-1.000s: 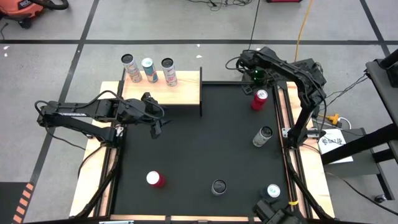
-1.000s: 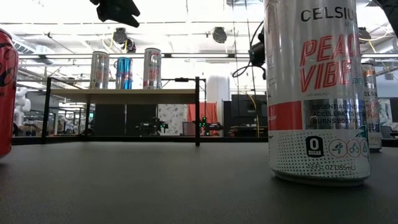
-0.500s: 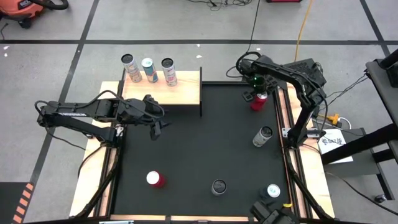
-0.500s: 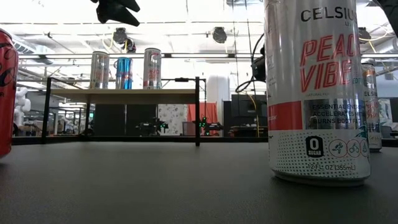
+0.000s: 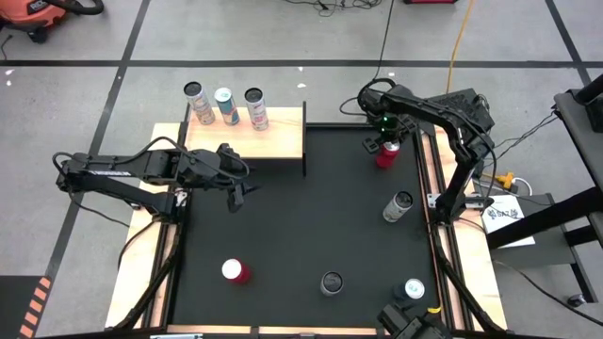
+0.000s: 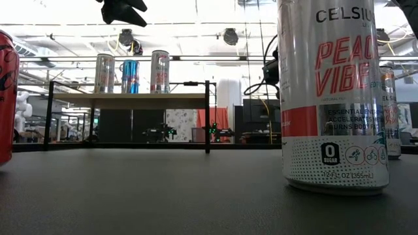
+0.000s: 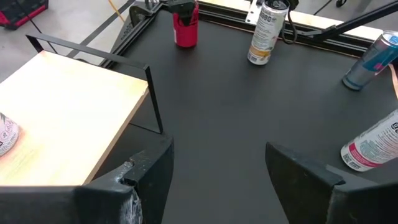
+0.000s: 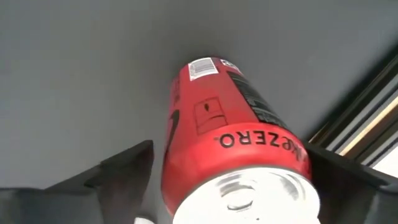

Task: Place canned beverage on shelf
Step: Put the top red black soda can on the shelf

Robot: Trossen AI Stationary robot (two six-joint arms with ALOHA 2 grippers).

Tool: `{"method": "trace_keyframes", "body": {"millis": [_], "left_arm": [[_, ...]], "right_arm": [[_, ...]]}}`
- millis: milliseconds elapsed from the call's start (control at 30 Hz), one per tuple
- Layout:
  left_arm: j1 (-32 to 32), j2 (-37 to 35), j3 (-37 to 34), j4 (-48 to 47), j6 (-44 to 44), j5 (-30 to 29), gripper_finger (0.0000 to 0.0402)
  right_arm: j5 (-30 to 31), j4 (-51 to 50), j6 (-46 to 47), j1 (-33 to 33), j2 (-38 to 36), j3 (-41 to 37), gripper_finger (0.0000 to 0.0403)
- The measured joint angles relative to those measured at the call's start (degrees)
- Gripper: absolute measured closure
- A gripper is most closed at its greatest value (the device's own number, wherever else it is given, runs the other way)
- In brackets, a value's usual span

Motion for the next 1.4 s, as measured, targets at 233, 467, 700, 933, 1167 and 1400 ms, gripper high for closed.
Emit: {"method": "trace_keyframes", "body": {"millis": [233, 467, 700, 933, 1167, 1400], "left_arm": [[0.0, 0.0, 0.0, 0.0, 0.0, 0.0, 0.0148], [0.0, 0.0, 0.0, 0.0, 0.0, 0.0, 0.0148], [0.0, 0.0, 0.0, 0.0, -0.1, 0.0, 0.0148], [0.0, 0.0, 0.0, 0.0, -0.4, -0.1, 0.0148], [0.0, 0.0, 0.0, 0.0, -0.5, -0.3, 0.0148], [0.0, 0.0, 0.0, 0.0, -0.6, -0.3, 0.0148]], "right_arm": [[0.0, -0.6, 0.0, 0.0, -0.1, 0.0, 0.0135], [-0.1, -1.5, -1.1, 0.0, -0.1, 0.0, 0.0135], [-0.1, -4.1, -2.2, 0.6, -0.4, 0.0, 0.0135], [-0.1, -5.6, -2.8, 3.0, -2.9, 4.0, 0.0135], [0.0, -7.9, -2.7, 5.9, -3.7, 15.7, 0.0135], [-0.5, -7.8, -2.7, 8.6, -3.7, 29.2, 0.0135]]}}
